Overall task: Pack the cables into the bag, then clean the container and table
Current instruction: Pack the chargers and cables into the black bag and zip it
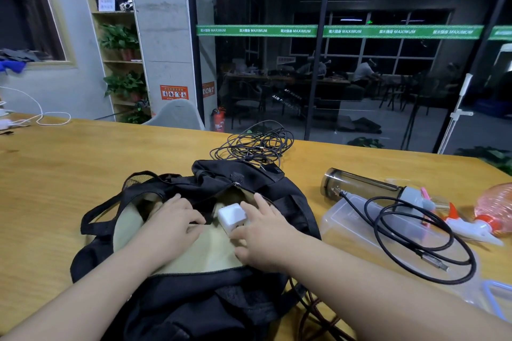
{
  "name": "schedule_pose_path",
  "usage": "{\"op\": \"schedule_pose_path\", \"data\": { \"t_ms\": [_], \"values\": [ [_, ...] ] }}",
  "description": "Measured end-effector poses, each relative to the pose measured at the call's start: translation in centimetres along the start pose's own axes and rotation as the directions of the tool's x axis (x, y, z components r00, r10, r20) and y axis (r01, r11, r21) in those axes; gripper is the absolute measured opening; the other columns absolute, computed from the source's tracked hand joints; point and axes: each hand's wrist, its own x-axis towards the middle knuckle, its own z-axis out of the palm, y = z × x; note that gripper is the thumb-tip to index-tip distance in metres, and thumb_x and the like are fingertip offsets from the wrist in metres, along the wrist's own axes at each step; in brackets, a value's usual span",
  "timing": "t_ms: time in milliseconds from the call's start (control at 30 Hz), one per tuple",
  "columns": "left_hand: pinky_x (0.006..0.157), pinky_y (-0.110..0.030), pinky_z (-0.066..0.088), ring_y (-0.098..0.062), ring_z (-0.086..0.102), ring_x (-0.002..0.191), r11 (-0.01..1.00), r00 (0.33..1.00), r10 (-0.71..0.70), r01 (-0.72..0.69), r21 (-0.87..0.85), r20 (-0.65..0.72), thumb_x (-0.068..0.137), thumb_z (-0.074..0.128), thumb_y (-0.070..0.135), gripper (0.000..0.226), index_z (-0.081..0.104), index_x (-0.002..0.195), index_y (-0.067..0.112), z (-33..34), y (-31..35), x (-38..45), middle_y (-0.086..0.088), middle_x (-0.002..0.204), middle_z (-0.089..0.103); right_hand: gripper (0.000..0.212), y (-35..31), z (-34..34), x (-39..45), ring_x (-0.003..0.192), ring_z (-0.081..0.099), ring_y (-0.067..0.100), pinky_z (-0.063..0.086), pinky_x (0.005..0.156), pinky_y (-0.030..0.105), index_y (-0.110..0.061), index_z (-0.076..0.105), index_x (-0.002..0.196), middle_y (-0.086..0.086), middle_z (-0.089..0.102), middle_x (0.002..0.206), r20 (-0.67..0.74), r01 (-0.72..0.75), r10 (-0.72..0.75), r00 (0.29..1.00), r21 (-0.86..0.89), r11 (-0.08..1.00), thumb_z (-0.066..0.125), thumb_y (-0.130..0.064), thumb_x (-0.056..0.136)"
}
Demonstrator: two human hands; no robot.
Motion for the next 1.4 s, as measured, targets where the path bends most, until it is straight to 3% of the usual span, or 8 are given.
{"op": "schedule_pose_path", "data": {
  "t_ms": [100,200,400,633,900,1033,1200,1400],
  "values": [
    [0.116,-0.036,0.015,-0.018,0.008,0.144,0.998,0.995,-0.054,0.051,0.034,0.082,0.095,0.042,0.041,0.047,0.041,0.139,0.027,0.1,-0.2,-0.2,0.01,0.141,0.042,0.052,0.3,0.2,0.5,0.145,-0.016,0.029,0.0,0.118,0.046,-0.035,0.03,0.145,0.009,-0.002,0.159,-0.006,-0.016,0.016,1.0,0.024,1.0,0.041,-0.038,0.094],
    [0.114,-0.042,0.016,-0.018,0.0,0.145,0.992,0.982,-0.095,0.079,0.103,0.162,0.094,0.039,0.045,0.056,0.026,0.146,0.028,-0.1,0.3,-0.2,0.016,0.152,0.024,0.057,0.4,0.3,0.6,0.145,-0.015,0.027,0.002,0.119,0.044,-0.027,0.027,0.147,0.011,0.001,0.159,-0.011,-0.018,0.018,1.0,0.009,1.0,0.041,-0.039,0.094],
    [0.112,-0.047,0.02,-0.013,0.027,0.139,0.994,0.99,-0.106,0.102,0.049,0.097,0.092,0.039,0.05,0.046,0.037,0.137,0.041,-1.5,2.9,-0.9,0.017,0.138,0.047,0.061,0.9,-1.9,-2.4,0.147,-0.005,0.017,0.006,0.117,0.034,-0.021,0.019,0.151,0.001,0.01,0.159,-0.106,0.064,-0.052,0.993,0.115,0.991,0.04,-0.043,0.098],
    [0.098,-0.031,0.039,-0.01,0.057,0.104,0.917,0.974,0.178,-0.215,-0.335,-0.137,0.079,0.042,0.049,0.037,0.064,0.107,0.037,-2.6,9.6,-3.0,0.018,0.108,0.067,0.065,1.7,-3.1,-8.2,0.143,0.018,0.01,0.015,0.111,0.02,-0.019,0.01,0.152,-0.004,0.024,0.155,-0.291,0.099,0.035,0.956,0.434,0.896,0.042,-0.038,0.099],
    [0.105,-0.024,0.031,-0.002,0.057,0.088,0.681,0.733,0.47,-0.656,-0.327,-0.492,0.079,0.045,0.014,0.026,0.065,0.095,0.02,-0.8,16.5,-5.8,0.013,0.09,0.066,0.057,4.5,-0.7,-15.3,0.132,0.025,-0.005,0.016,0.102,0.004,-0.02,0.022,0.149,-0.009,0.036,0.147,-0.524,0.11,0.147,0.839,0.428,0.897,0.047,-0.031,0.098],
    [0.098,-0.023,0.037,0.0,0.054,0.086,0.564,0.602,0.493,-0.771,-0.296,-0.628,0.079,0.05,0.001,0.024,0.065,0.092,0.015,0.8,19.9,-7.4,0.019,0.089,0.057,0.053,5.8,1.9,-18.3,0.125,0.039,0.004,0.021,0.103,0.004,-0.017,0.035,0.141,-0.001,0.05,0.135,-0.674,0.141,0.151,0.723,0.359,0.923,0.038,-0.047,0.097],
    [0.099,-0.01,0.029,-0.005,0.058,0.097,0.604,0.702,0.439,-0.693,-0.394,-0.56,0.085,0.05,0.015,0.023,0.062,0.103,0.021,2.3,23.4,-9.1,0.013,0.1,0.065,0.057,7.0,4.2,-21.6,0.127,0.038,0.001,0.022,0.105,0.006,-0.021,0.033,0.14,-0.009,0.045,0.134,-0.692,0.095,0.282,0.665,0.454,0.886,0.029,-0.056,0.095],
    [0.095,-0.037,0.044,-0.002,0.052,0.1,0.657,0.718,0.501,-0.679,-0.329,-0.483,0.088,0.049,0.024,0.022,0.061,0.106,0.027,4.7,24.3,-9.9,0.017,0.102,0.058,0.048,9.0,5.9,-25.9,0.126,0.026,-0.02,0.018,0.1,-0.002,-0.027,0.037,0.135,-0.021,0.043,0.129,-0.713,-0.057,0.386,0.585,0.438,0.897,0.041,-0.05,0.093]
  ]
}}
